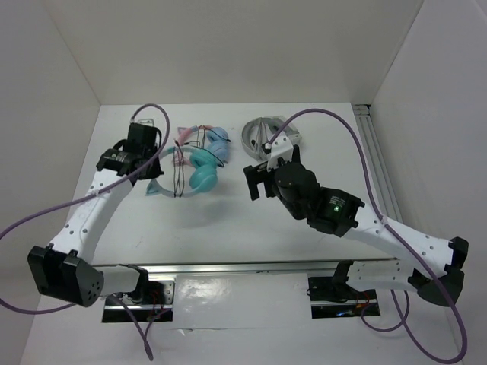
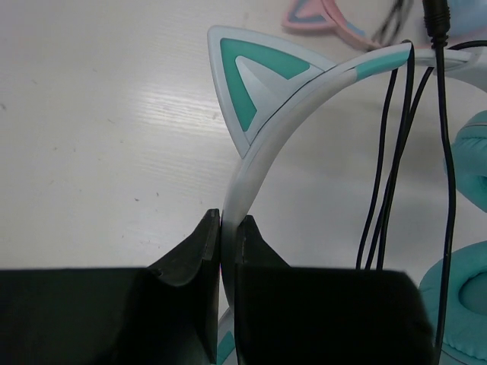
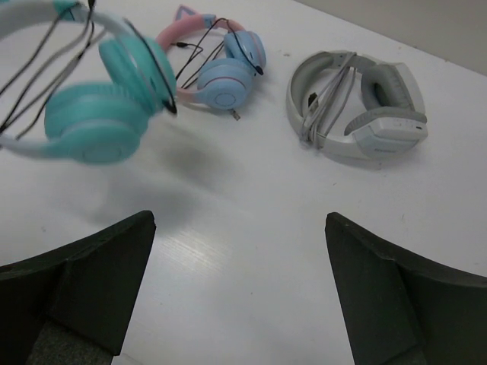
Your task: Wrap the headphones
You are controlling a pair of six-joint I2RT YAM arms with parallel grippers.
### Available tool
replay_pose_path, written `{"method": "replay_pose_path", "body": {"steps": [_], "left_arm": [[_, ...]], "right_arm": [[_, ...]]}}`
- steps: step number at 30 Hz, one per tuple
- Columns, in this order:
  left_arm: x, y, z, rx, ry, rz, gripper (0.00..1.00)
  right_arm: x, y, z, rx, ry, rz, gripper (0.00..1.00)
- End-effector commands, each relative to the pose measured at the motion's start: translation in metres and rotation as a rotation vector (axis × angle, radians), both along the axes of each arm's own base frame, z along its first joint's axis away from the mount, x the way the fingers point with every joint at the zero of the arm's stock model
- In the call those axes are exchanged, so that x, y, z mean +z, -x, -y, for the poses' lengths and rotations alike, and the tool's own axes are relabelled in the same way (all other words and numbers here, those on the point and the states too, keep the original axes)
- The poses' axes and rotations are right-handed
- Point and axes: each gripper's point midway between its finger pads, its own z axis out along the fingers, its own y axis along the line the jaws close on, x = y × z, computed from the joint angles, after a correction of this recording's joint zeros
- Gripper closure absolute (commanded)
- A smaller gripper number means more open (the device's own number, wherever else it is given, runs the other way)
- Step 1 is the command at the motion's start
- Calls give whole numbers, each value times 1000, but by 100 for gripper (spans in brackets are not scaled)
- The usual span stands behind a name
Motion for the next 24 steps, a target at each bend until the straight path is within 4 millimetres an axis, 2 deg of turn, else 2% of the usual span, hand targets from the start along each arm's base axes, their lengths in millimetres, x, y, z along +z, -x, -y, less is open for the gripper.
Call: {"method": "replay_pose_path", "body": {"steps": [1, 4, 5, 8, 9, 10, 12, 13, 14, 16, 17, 18, 20, 21, 22, 23, 24], "left_arm": [[53, -52, -28, 200, 108, 217, 100], [60, -74, -63, 348, 122, 266, 100], [47, -83, -71, 388, 114, 236, 100], [42, -101, -102, 512, 136, 241, 100], [29, -111, -110, 545, 118, 221, 100], [26, -117, -123, 576, 108, 226, 100], [31, -134, -138, 600, 96, 259, 100], [18, -145, -143, 610, 92, 244, 100], [23, -153, -153, 620, 74, 271, 100], [14, -162, -165, 642, 68, 257, 100], [5, -172, -178, 675, 71, 249, 100], [-3, -171, -185, 690, 65, 222, 100], [-17, -171, -204, 754, 81, 210, 100], [-26, -171, -209, 773, 93, 194, 100], [-31, -168, -214, 796, 102, 190, 100], [-30, -173, -220, 800, 115, 227, 100], [-44, -172, -219, 816, 125, 207, 100]], "right_arm": [[-2, 8, 9, -16, -27, -25, 0], [-7, 13, 6, 4, -48, -53, 0], [-11, 16, 7, 17, -46, -60, 0], [-11, 26, 2, 78, -94, -56, 0], [-8, 28, 2, 87, -104, -53, 0], [-9, 32, -3, 121, -110, -65, 0], [3, 38, -2, 156, -152, -51, 0], [-1, 41, -3, 178, -140, -53, 0], [5, 48, -5, 215, -167, -45, 0], [8, 51, 0, 219, -173, -32, 0], [5, 53, 1, 229, -174, -35, 0], [12, 55, 5, 230, -194, -21, 0], [7, 59, 8, 240, -193, -26, 0], [5, 60, 9, 240, -193, -26, 0], [2, 61, 11, 240, -190, -27, 0], [2, 61, 11, 238, -198, -32, 0], [2, 61, 11, 238, -198, -32, 0]]}}
